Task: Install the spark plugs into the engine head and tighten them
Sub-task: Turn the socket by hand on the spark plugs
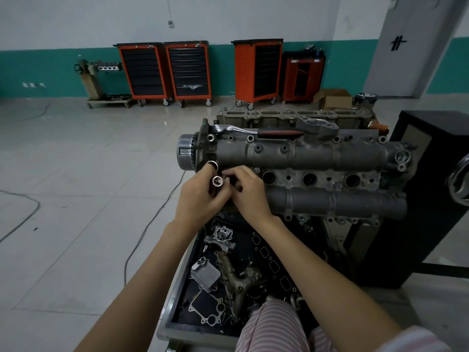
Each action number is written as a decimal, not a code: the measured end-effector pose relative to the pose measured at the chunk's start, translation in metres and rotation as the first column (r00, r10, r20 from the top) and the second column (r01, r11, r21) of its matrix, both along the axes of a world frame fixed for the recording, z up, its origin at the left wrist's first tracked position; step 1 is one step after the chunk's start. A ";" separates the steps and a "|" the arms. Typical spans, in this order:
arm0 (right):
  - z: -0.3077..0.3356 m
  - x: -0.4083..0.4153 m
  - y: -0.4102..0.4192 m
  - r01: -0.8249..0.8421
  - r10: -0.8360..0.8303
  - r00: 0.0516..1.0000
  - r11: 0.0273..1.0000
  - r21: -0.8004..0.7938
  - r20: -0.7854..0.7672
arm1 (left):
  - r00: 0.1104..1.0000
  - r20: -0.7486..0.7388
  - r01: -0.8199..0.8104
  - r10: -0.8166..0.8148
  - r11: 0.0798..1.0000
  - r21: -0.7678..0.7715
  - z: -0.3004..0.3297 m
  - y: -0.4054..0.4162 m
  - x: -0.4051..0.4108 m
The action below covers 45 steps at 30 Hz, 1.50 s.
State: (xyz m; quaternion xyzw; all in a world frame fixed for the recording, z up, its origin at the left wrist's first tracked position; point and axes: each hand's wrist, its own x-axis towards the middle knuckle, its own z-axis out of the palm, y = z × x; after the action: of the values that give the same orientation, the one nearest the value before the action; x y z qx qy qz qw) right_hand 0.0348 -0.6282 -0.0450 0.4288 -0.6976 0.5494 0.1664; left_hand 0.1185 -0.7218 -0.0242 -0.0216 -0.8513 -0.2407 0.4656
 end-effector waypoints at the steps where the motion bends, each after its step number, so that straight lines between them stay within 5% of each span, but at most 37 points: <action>1: -0.001 0.000 -0.001 0.017 -0.017 1.000 0.999 -0.032 0.015 | 1.000 0.007 -0.009 0.009 0.999 -0.036 0.001 0.000 0.000; 9: -0.001 0.000 -0.002 0.025 -0.025 1.000 0.999 -0.023 -0.004 | 0.994 -0.019 -0.108 0.106 0.983 -0.148 -0.001 0.001 -0.005; 15: 0.001 -0.001 0.005 0.011 0.013 0.990 0.985 0.170 -0.139 | 1.000 -0.012 -0.025 0.024 0.996 -0.081 -0.003 -0.001 -0.001; 23: 0.002 0.000 -0.001 0.039 -0.039 0.999 0.999 -0.008 0.022 | 0.995 0.013 -0.098 0.100 0.990 -0.106 0.000 0.002 -0.006; 28: 0.002 0.001 -0.001 0.047 -0.048 0.999 0.999 -0.015 -0.004 | 0.993 -0.009 -0.121 0.122 0.978 -0.170 -0.001 0.003 -0.006; 34: -0.001 0.005 0.008 0.020 0.009 0.982 0.989 0.149 -0.190 | 0.997 -0.006 -0.072 0.072 0.984 -0.165 -0.004 0.000 -0.003; 45: -0.001 0.001 0.000 0.051 -0.051 0.999 0.998 0.039 -0.007 | 0.992 -0.023 -0.128 0.126 0.981 -0.147 0.002 0.007 -0.005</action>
State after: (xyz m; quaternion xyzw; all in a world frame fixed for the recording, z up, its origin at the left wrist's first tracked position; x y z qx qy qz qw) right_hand 0.0363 -0.6277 -0.0460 0.4156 -0.7184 0.5300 0.1741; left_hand 0.1139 -0.7143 -0.0222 -0.0033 -0.8634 -0.1463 0.4829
